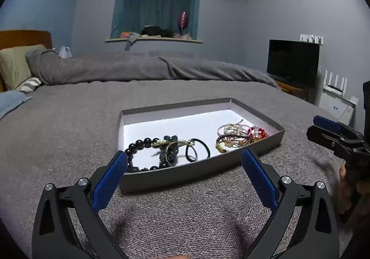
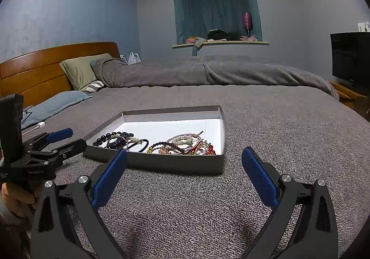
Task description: Organize jewelry
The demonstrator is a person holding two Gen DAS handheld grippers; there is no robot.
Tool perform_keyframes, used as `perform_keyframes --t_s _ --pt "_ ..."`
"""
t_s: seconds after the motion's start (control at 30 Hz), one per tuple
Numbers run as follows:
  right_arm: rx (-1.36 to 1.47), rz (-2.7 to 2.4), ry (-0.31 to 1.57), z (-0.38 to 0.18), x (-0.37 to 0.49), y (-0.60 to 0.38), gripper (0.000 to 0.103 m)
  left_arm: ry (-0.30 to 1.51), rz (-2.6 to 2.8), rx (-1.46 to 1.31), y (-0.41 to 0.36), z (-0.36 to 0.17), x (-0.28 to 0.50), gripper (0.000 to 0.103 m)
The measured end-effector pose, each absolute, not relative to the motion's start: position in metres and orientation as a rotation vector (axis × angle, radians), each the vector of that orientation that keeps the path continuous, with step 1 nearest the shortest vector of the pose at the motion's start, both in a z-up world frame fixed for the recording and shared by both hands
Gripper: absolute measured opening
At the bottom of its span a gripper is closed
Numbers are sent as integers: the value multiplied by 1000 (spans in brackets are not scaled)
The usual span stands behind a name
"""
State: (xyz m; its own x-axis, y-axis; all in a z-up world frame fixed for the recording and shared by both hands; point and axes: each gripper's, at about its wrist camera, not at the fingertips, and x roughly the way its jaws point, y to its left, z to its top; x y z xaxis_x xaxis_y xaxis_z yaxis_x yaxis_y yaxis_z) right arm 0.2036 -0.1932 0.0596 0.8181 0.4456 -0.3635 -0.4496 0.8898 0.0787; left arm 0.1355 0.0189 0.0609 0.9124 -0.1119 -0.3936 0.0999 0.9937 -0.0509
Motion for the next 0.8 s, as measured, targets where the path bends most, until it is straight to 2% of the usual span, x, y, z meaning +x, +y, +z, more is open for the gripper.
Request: perform_keyframes --t_s 0.8 --pt "-42 477 384 60 202 -186 97 419 -113 -27 18 60 138 98"
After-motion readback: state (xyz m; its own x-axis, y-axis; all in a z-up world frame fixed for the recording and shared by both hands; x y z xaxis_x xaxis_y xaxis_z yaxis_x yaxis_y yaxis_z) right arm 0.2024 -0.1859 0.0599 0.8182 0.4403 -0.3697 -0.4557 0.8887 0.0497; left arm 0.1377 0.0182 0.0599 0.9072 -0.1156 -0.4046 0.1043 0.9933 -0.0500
